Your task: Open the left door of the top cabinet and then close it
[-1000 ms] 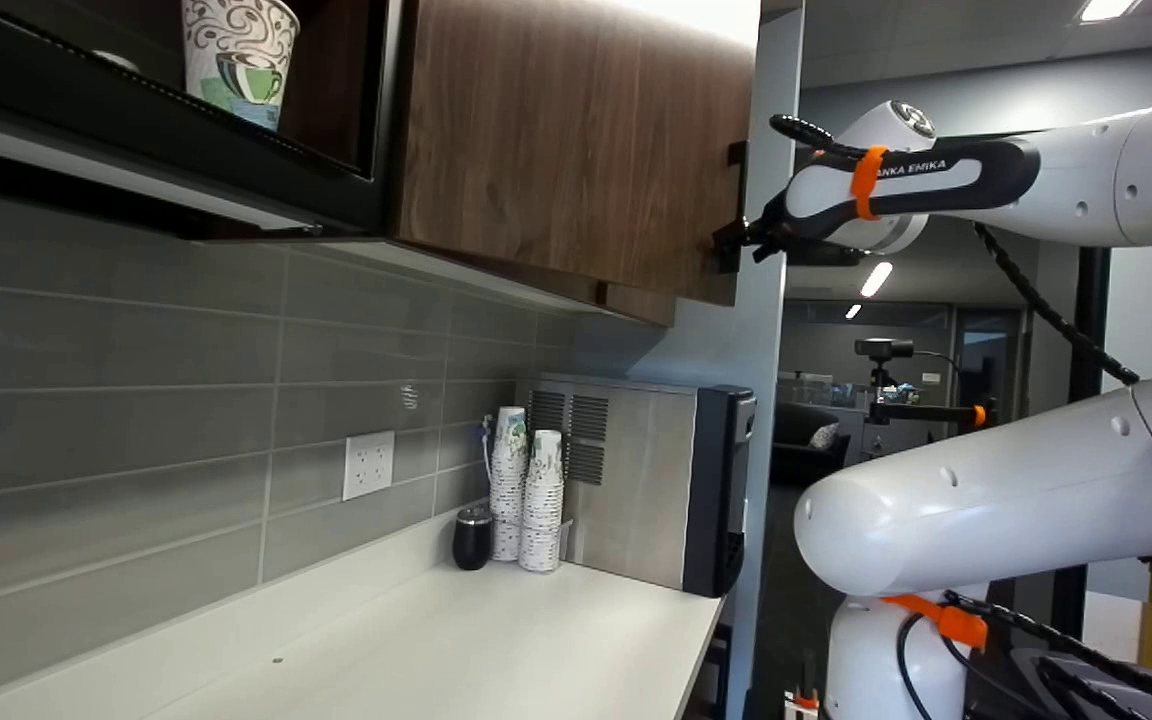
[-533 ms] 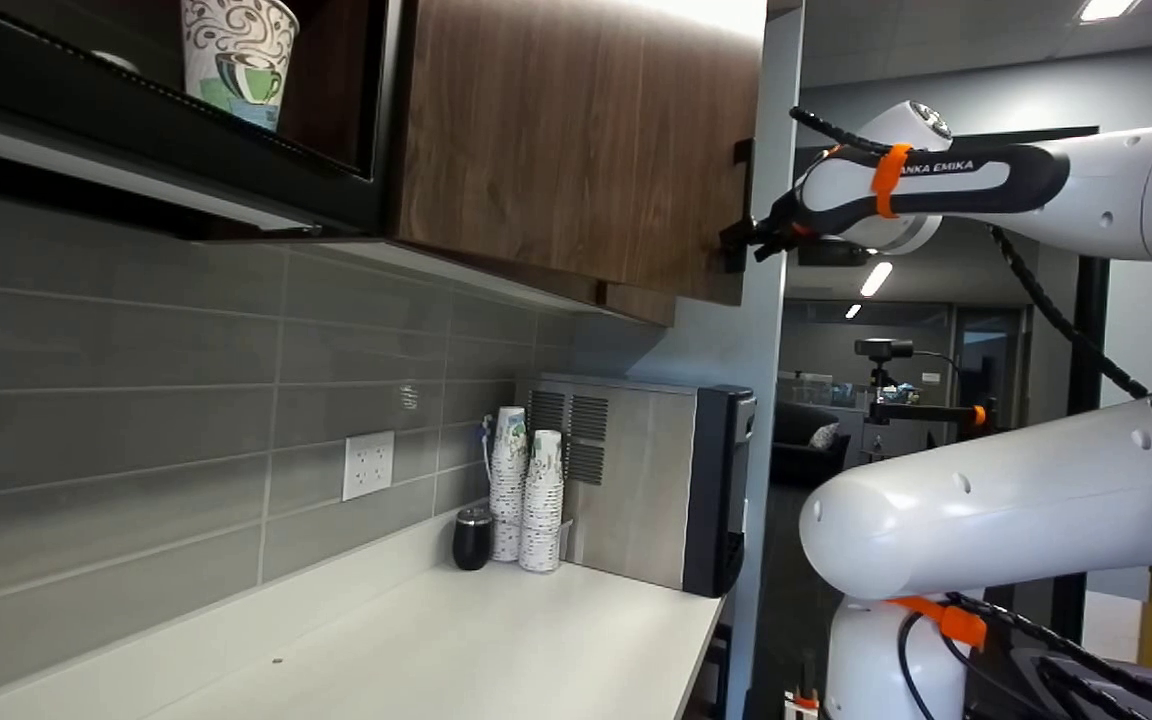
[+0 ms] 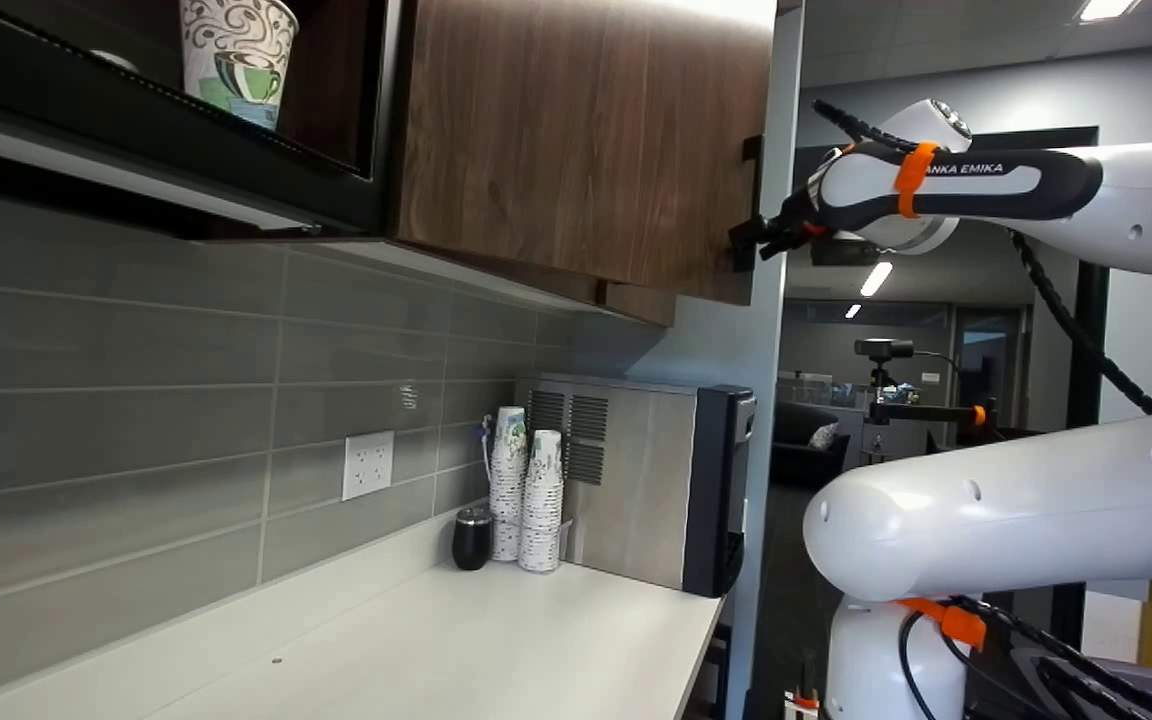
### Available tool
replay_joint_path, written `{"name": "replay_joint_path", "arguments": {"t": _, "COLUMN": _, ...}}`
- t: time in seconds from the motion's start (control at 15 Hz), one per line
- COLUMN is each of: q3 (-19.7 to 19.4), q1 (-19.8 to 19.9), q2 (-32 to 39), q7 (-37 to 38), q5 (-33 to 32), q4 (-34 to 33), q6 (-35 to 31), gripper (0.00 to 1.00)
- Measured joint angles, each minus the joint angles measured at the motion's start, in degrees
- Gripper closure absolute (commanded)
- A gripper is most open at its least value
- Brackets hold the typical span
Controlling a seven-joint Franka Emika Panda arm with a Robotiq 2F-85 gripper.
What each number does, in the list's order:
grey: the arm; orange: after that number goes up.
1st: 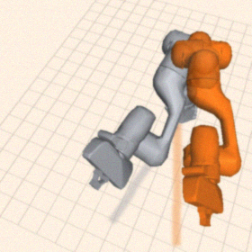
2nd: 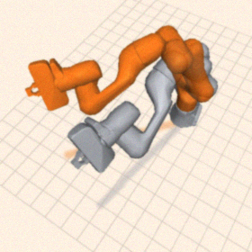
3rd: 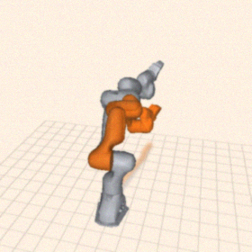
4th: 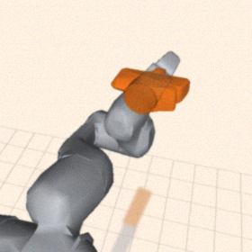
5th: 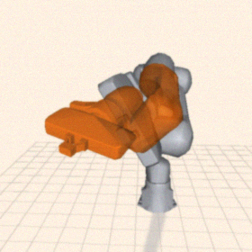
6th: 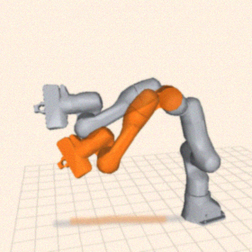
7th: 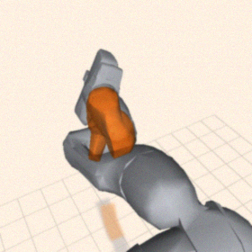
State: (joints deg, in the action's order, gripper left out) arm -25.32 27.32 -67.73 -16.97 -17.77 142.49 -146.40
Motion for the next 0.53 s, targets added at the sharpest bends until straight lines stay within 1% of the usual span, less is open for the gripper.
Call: {"name": "replay_joint_path", "arguments": {"t": 0.53, "q3": 0.1, "q1": 0.0, "q2": -1.5, "q7": -0.2, "q5": -1.2, "q4": 0.3, "q6": 1.1, "gripper": 0.0}}
